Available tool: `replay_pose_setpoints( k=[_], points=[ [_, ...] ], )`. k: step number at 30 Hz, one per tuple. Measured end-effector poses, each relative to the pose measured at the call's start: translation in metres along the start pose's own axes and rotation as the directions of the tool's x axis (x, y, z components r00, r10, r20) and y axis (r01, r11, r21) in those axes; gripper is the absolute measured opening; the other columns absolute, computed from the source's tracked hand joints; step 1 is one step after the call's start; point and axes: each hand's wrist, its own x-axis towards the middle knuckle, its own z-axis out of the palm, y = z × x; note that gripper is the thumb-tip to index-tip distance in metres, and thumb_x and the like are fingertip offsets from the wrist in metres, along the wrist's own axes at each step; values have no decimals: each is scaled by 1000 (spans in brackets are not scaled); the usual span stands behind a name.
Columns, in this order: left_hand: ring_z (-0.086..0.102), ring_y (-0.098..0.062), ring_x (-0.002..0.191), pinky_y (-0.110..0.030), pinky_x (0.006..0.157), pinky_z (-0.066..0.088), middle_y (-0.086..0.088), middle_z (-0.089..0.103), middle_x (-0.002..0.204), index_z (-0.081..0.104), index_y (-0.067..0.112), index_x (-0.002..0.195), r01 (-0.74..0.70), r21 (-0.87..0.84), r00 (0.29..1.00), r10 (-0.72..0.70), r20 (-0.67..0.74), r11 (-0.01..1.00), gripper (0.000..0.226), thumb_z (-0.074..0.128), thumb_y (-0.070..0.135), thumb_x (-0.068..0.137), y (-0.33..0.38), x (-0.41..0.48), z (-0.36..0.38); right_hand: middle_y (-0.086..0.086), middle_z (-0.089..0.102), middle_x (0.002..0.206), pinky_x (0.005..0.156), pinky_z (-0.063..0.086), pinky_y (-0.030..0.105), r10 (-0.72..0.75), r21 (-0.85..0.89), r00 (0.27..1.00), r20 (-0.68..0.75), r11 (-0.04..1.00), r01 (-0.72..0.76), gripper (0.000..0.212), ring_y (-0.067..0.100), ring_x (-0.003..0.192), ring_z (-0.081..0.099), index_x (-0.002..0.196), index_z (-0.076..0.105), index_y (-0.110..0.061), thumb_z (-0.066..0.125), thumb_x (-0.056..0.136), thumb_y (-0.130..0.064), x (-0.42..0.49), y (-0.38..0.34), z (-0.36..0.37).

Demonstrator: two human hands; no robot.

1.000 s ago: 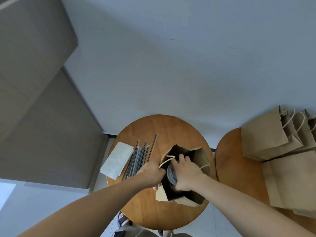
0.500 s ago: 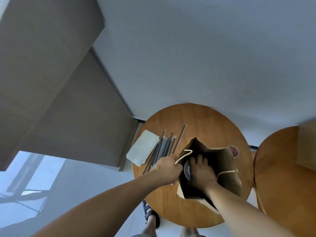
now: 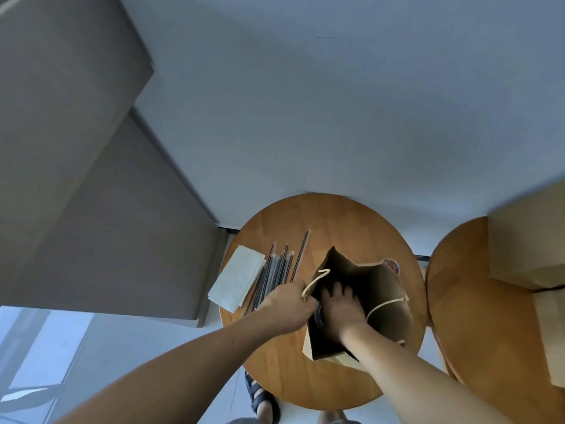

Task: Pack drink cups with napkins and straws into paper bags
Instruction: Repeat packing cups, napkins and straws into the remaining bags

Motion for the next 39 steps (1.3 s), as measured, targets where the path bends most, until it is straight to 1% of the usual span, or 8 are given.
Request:
replay_pose_setpoints(
  k=[6,10,13,18,23,27,32,39],
  points=[
    [69,-23,83,-42,79,61,-2,68,95,57,27,105,-92,39,993,89,74,995,30,58,50,86,3,2,-1,5,58,102,72,45,35,-107,-127,994,17,986,108,26,24,88,55,108,62,-15,64,87,-30,-51,9,-84],
    [60,-17,109,-31,93,51,2,59,129,38,27,142,-159,37,946,142,293,987,79,75,48,75,2,5,-20,-2,57,84,56,40,29,-123,-45,984,-132,992,118,19,16,70,55,82,56,-21,58,91,-38,-90,35,-136],
    [55,-17,116,-26,93,46,1,51,140,26,31,150,-187,52,913,154,377,981,93,79,41,73,-1,3,-46,-2,62,99,63,50,33,-81,78,955,-285,991,107,25,18,82,61,100,61,-20,50,96,-42,-95,41,-163],
    [56,-18,115,-32,97,48,-5,56,136,46,17,142,-127,20,992,128,-9,992,52,59,24,93,-19,-1,-86,1,64,110,78,54,38,-47,239,895,-443,956,168,32,23,94,62,119,61,-16,44,100,-36,-62,-3,-174],
    [54,-19,112,-30,89,45,-5,53,139,48,14,141,42,-65,988,-50,-144,997,46,48,18,96,-73,2,-110,-2,63,74,48,38,27,-62,426,956,-287,885,186,27,13,62,58,88,65,-15,44,99,-28,-9,-78,-146],
    [51,-24,124,-31,93,43,-6,49,145,46,12,144,140,-67,981,-148,-125,988,49,48,20,95,-115,14,-115,-1,52,59,46,32,24,12,563,997,-77,826,33,29,15,50,51,61,49,-17,47,89,-23,31,-120,-108],
    [53,-24,120,-30,84,44,-4,51,141,48,14,142,187,-65,974,-194,-117,980,49,48,26,95,-152,37,-110,-1,40,52,42,26,23,108,644,992,65,755,-124,30,15,40,38,60,41,-15,51,88,-18,68,-147,-62],
    [53,-15,90,-21,58,39,0,58,119,51,20,131,301,-112,940,-314,-136,947,41,50,27,90,-199,63,-95,0,36,54,43,27,25,85,695,991,108,706,-136,36,15,45,37,59,34,-12,50,91,-17,112,-176,-12]
  ],
)
